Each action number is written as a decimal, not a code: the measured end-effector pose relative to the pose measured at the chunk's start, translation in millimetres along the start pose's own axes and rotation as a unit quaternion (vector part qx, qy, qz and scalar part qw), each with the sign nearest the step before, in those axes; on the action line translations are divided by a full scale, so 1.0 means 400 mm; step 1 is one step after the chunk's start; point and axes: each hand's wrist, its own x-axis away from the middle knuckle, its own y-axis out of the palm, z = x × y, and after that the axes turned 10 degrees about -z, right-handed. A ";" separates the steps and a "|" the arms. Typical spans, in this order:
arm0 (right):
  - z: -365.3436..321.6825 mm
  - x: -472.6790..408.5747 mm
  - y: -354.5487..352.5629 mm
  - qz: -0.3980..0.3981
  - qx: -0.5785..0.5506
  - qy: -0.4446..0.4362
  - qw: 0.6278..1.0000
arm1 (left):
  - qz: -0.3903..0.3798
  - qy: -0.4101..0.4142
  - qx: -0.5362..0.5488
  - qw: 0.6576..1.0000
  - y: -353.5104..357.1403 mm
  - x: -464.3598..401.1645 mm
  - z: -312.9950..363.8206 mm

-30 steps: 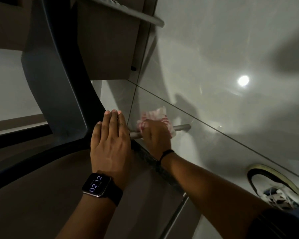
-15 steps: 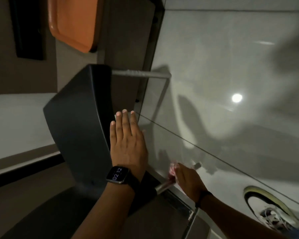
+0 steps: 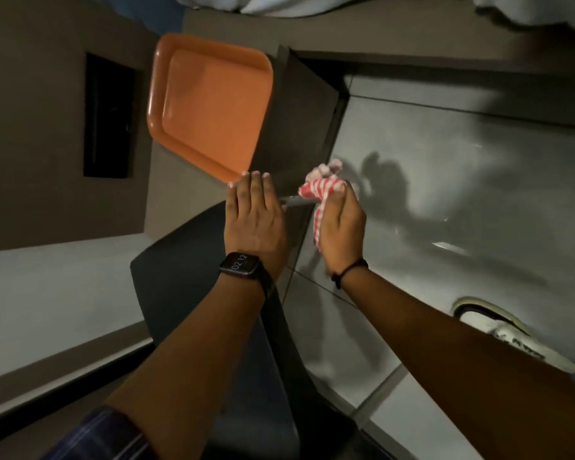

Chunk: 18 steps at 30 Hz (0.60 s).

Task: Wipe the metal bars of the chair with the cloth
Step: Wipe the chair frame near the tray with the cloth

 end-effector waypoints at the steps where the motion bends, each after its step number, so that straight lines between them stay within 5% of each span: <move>1: -0.010 -0.020 0.037 -0.002 0.011 -0.007 1.000 | -0.014 0.000 0.000 1.000 -0.010 -0.012 -0.018; 6: 0.064 -0.056 0.155 -0.142 0.127 0.001 0.982 | -0.048 0.027 0.005 0.998 -0.032 -0.023 -0.030; 18: 0.220 -0.213 0.064 -0.131 0.157 0.069 0.976 | -0.067 -0.024 0.002 0.997 -0.031 -0.023 0.001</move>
